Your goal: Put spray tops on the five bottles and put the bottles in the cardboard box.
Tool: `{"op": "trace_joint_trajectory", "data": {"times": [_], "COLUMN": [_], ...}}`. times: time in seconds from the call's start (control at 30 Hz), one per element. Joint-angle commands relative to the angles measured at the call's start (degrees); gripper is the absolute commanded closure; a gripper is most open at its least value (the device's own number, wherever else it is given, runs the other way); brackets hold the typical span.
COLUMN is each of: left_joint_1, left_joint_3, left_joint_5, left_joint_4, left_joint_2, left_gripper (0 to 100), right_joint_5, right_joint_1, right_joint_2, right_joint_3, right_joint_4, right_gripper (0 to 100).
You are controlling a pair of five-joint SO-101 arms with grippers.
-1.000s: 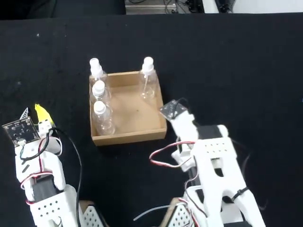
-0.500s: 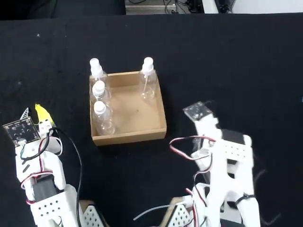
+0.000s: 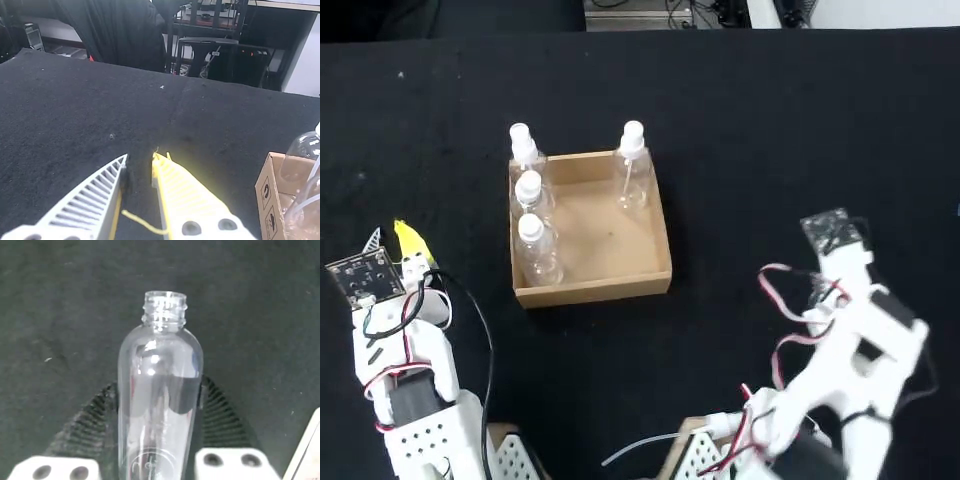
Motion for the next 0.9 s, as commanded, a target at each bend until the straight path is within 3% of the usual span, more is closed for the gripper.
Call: {"op": "trace_joint_trajectory", "data": {"times": [0.0,0.13,0.3,0.67,0.77,0.87], "left_joint_1": [0.31,0.31,0.31,0.31,0.31,0.22], "left_joint_3": [1.27,1.27,1.27,1.27,1.27,1.27], "left_joint_5": [-0.44,-0.44,-0.44,-0.44,-0.44,-0.44], "left_joint_4": [0.09,0.09,0.09,0.09,0.09,0.09], "left_joint_2": [-0.79,-0.79,-0.79,-0.79,-0.79,-0.79], "left_gripper": [94,94,94,94,94,94], "right_joint_5": [-6.33,-5.27,-5.27,-8.53,-8.53,-8.70], "right_joint_1": [1.85,0.26,-0.26,-0.26,-0.18,0.09], "right_joint_2": [10.51,17.71,23.60,33.10,33.36,33.36], "right_joint_3": [-13.32,-23.96,-33.10,-33.54,-33.19,-31.96], "right_joint_4": [3.87,16.00,22.51,19.60,18.29,13.89], "right_gripper": [74.3,60.5,65.1,65.8,74.3,89.8]}}
